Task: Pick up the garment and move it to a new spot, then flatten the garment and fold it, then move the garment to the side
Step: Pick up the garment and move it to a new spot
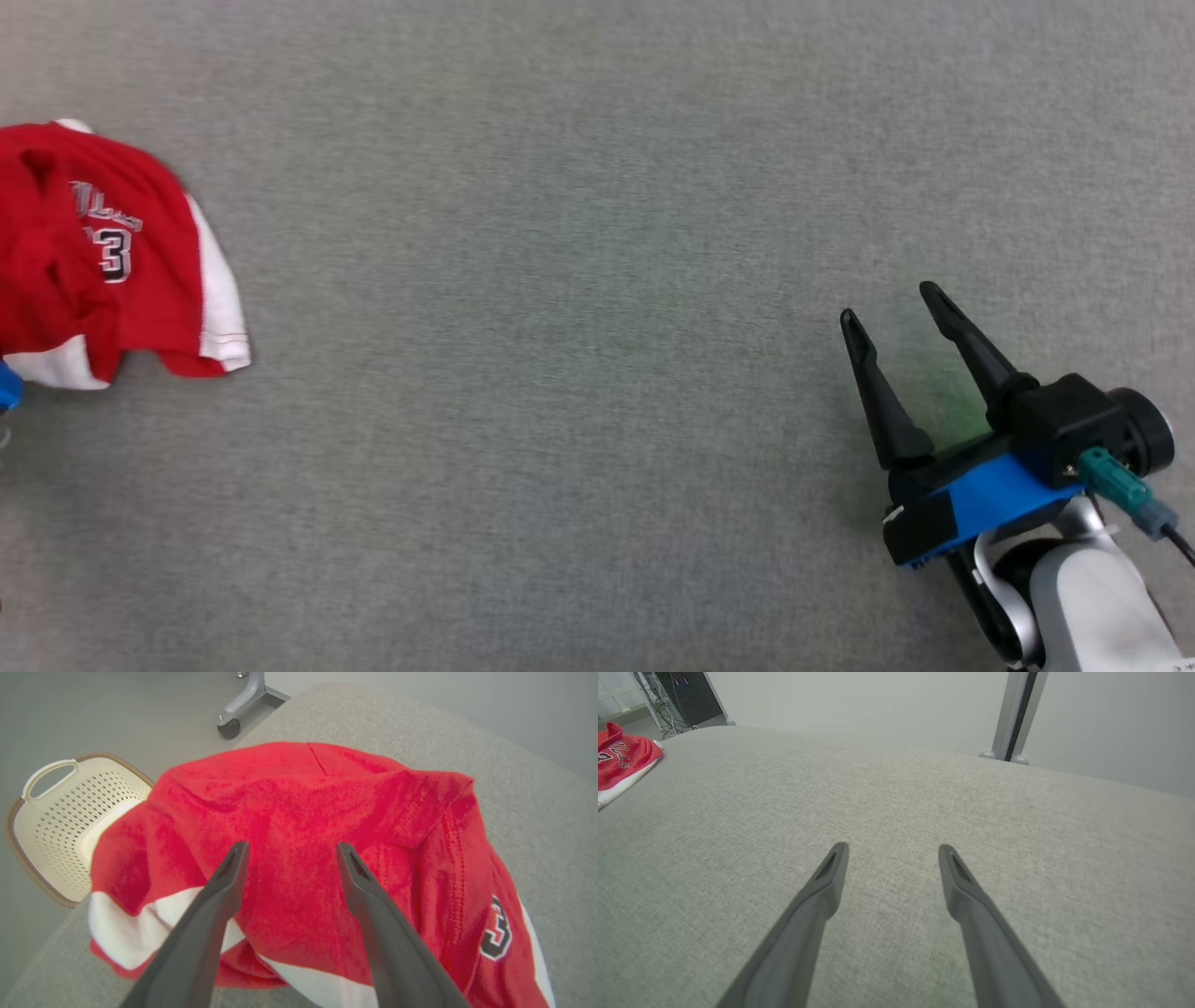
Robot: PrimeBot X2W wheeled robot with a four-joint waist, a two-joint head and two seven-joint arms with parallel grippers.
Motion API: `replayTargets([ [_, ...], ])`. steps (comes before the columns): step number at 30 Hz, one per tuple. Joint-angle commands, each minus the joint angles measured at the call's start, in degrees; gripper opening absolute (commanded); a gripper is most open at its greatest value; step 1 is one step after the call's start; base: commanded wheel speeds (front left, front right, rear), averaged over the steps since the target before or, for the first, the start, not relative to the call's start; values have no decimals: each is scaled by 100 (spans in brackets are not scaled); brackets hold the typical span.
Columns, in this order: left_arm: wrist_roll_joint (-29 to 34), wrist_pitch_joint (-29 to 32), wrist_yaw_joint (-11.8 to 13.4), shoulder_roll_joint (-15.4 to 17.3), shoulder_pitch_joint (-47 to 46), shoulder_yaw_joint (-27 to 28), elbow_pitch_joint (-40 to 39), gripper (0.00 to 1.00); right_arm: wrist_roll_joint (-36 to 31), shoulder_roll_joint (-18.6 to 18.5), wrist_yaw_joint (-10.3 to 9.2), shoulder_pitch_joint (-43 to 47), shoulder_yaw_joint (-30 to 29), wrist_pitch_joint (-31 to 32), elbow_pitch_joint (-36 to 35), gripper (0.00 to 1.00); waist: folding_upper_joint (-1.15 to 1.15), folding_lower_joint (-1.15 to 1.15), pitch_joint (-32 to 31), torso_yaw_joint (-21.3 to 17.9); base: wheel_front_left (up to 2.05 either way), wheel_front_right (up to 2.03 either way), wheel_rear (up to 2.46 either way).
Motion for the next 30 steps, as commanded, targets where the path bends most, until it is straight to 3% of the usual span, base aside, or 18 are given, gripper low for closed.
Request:
replayTargets([
  [1,-79,104,57,42,-60,39,59,100,-16,-23,4,3,9,26,-88,100,0,-2,61,-54,0,0,0],
  [5,-350,678,262,30,-93,166,243,100,21,-43,4,-18,-54,32,-264,100,0,-2,311,-310,0,0,0],
  [9,-617,1554,424,-212,53,50,356,100,20,-34,3,-18,-99,-3,-355,100,0,-2,380,-423,0,0,0],
  [10,-666,1760,429,-260,73,13,337,70,33,-19,3,-17,-112,-11,-339,100,0,-2,361,-436,0,0,0],
  [11,-665,1850,428,-255,99,-42,265,7,40,-1,4,-9,-125,-31,-323,100,0,-2,325,-446,0,0,0],
  [12,-619,1867,436,-201,124,-76,175,7,55,25,4,6,-134,-45,-288,100,0,-2,272,-452,0,0,0],
  [13,-580,1882,412,-127,137,-86,72,0,80,46,4,22,-136,-69,-259,100,0,-2,220,-456,0,0,0],
  [17,-434,1483,405,198,-20,36,-401,0,133,99,4,58,-130,-156,-125,100,0,-2,-108,-416,0,0,0],
  [25,-214,1392,92,441,-463,-187,-1390,0,244,248,4,200,-181,-383,252,100,0,-2,-1063,-276,0,0,0],
  [30,-202,1362,-102,209,-929,-447,-2256,0,361,345,4,298,-224,-475,396,100,0,-2,-1573,-235,0,0,0],
])
